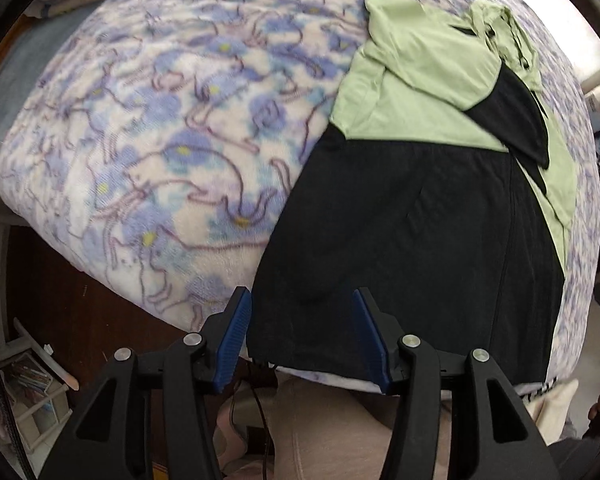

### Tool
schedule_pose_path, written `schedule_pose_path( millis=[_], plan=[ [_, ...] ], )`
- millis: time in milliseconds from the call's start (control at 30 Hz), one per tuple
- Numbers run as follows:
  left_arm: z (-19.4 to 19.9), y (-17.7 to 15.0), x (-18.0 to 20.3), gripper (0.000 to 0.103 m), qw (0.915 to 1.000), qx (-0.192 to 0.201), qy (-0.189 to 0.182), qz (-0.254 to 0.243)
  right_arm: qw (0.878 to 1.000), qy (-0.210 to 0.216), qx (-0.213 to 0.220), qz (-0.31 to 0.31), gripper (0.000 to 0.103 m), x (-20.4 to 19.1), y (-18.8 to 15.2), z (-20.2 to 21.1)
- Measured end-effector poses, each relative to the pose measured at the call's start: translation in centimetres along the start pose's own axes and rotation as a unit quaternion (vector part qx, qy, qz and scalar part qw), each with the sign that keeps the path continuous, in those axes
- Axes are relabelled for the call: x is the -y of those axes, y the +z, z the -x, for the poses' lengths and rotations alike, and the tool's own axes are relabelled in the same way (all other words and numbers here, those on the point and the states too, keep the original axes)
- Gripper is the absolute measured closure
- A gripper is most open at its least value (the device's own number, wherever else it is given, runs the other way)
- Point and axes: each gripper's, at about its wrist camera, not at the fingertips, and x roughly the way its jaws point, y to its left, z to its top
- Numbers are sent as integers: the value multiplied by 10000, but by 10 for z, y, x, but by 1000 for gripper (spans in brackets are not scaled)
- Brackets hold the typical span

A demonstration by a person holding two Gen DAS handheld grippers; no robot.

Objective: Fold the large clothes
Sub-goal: 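Move both grippers to the black hem of the jacket, then grasp the black hem edge with both grippers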

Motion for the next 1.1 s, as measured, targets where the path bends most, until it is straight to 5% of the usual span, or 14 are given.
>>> schedule_pose_path(
  millis=[733, 1100],
  plan=[
    [-52, -11, -33, 52, 9935, -343, -1090, -1, 9943, 204, -93, -1044, 61, 25, -94, 19],
    [-90, -9, -33, 51, 9936, -235, -1074, -266, 9906, 94, 82, -1366, 61, 53, -122, 24]
  ],
)
